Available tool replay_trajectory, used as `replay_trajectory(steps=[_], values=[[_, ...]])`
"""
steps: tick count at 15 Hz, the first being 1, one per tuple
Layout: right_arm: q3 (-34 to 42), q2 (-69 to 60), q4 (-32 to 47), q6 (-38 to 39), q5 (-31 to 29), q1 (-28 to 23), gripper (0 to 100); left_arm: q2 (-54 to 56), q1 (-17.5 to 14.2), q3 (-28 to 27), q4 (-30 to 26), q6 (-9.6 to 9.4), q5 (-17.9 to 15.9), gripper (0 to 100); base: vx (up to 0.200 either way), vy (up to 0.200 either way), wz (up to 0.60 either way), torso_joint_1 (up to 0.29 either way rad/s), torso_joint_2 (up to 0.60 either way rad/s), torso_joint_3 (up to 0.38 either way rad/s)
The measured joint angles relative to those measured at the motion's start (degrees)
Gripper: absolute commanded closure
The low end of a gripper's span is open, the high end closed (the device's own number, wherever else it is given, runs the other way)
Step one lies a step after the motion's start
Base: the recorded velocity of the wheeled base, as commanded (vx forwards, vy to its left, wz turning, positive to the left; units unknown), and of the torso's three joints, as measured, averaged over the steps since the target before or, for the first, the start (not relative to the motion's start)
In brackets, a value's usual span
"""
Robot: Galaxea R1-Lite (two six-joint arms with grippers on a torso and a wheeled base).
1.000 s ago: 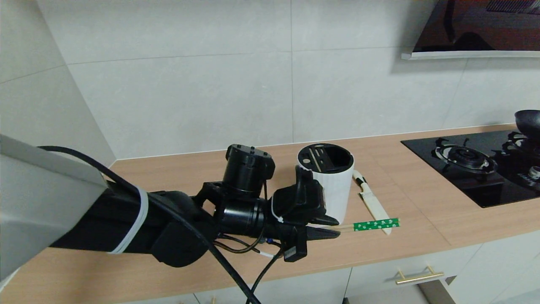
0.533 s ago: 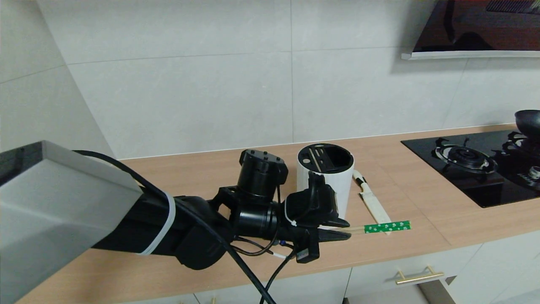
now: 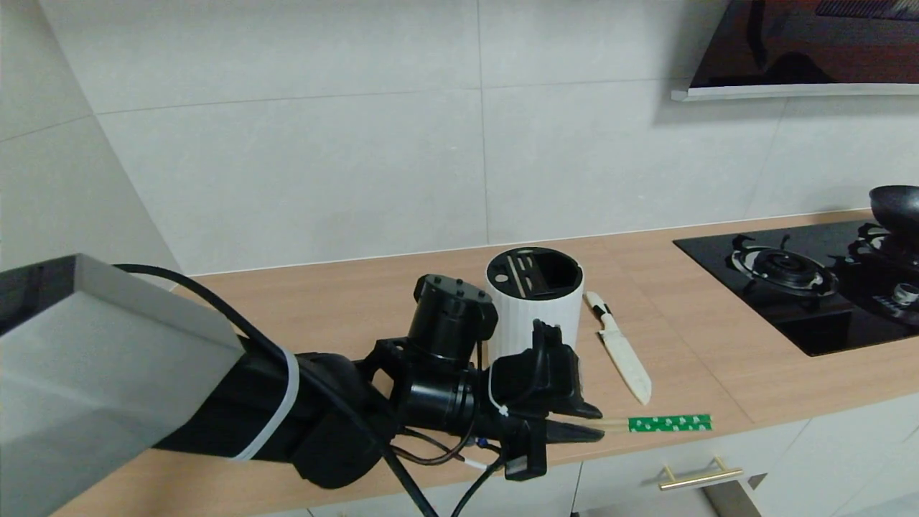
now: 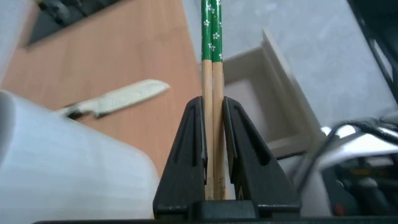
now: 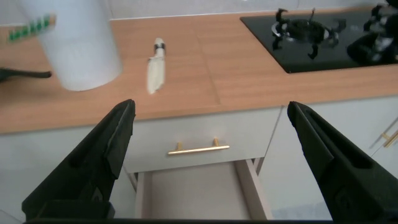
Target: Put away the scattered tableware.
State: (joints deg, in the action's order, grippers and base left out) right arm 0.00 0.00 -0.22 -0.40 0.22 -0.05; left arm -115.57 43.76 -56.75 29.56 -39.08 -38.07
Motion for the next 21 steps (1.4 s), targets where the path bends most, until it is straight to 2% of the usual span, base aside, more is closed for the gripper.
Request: replay_trajectory(steps=[4,7,9,11,13,15,16,21], values=[[0.0,0.0,0.0,0.0,0.0,0.0,0,2.1,0.2,2.0,0.6,0.61,-0.6,100,-0.050,0.000,0.00,-0.001,0.00,-0.001],[0.0,0.0,0.0,0.0,0.0,0.0,0,3.2,0.3,1.6,0.8,3.56,-0.4,100,-0.200,-0.067,0.00,0.007,0.01,0.001],[0.0,0.0,0.0,0.0,0.0,0.0,0,3.6,0.6,1.5,1.2,3.67,-0.2,100,-0.200,-0.200,0.00,-0.007,0.00,0.000],[0.0,0.0,0.0,0.0,0.0,-0.1,0,3.9,0.8,1.7,1.8,3.64,0.0,100,0.000,0.000,0.00,0.000,0.00,0.000],[0.0,0.0,0.0,0.0,0.0,0.0,0,3.7,1.7,1.7,5.6,3.91,0.8,100,0.000,0.000,0.00,0.000,0.00,0.000],[0.0,0.0,0.0,0.0,0.0,-0.1,0,3.2,2.6,2.2,7.8,7.07,0.9,100,0.000,0.000,0.00,0.000,0.00,0.000],[0.0,0.0,0.0,0.0,0.0,-0.1,0,2.9,3.3,2.4,8.4,7.75,1.1,100,0.000,0.000,0.00,0.000,0.00,0.000],[0.0,0.0,0.0,0.0,0.0,0.0,0,0.7,3.5,1.5,11.5,8.35,2.8,100,0.160,-0.120,0.00,-0.002,0.00,0.001]])
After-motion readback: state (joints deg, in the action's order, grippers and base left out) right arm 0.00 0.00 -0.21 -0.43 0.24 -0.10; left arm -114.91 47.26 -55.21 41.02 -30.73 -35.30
